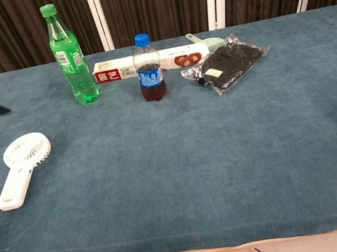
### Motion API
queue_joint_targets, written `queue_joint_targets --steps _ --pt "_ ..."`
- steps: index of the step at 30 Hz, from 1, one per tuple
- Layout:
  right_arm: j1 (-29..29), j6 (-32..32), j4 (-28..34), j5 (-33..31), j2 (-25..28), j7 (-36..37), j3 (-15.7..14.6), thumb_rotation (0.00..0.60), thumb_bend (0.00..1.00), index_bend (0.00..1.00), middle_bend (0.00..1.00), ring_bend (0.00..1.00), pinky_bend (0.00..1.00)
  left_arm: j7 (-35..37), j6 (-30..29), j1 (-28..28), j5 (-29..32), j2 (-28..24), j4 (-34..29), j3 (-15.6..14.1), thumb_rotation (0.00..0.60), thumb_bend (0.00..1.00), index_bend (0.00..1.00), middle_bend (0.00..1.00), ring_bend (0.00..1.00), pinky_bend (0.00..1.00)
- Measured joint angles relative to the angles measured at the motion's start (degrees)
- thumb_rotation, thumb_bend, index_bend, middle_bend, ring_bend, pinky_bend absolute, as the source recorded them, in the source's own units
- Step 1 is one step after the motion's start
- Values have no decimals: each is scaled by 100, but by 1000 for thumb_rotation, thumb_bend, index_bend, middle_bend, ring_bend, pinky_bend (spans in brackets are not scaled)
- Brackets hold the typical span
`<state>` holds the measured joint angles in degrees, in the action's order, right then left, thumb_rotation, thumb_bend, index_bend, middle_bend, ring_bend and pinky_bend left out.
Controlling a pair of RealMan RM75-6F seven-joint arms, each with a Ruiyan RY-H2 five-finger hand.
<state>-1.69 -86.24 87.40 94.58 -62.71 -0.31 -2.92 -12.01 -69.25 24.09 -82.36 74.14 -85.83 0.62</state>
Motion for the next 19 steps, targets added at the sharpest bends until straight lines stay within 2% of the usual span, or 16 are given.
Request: queue_joint_targets --steps 5,9,12,16,19 --pt "17 -42 -20 22 17 46 -4 600 286 0 0 0 0 227 -1384 -612 -653 -153 -110 -167 600 460 0 0 0 79" --pt "23 -46 -24 30 10 30 -5 600 286 0 0 0 0 479 -2244 -1390 -1018 -246 -183 -523 600 427 0 0 0 79" --pt "21 -37 -31 64 -6 -24 -22 600 286 0 0 0 0 558 -2241 -1622 -1063 -297 -229 -738 600 406 0 0 0 79" --pt "33 -60 -32 135 -28 -78 -55 600 286 0 0 0 0 604 -1962 -1616 -1135 -387 -311 -773 600 396 0 0 0 79" --pt "48 -76 -41 133 -32 -73 -61 600 286 0 0 0 0 644 -2023 -1641 -1174 -426 -318 -749 600 397 0 0 0 79"
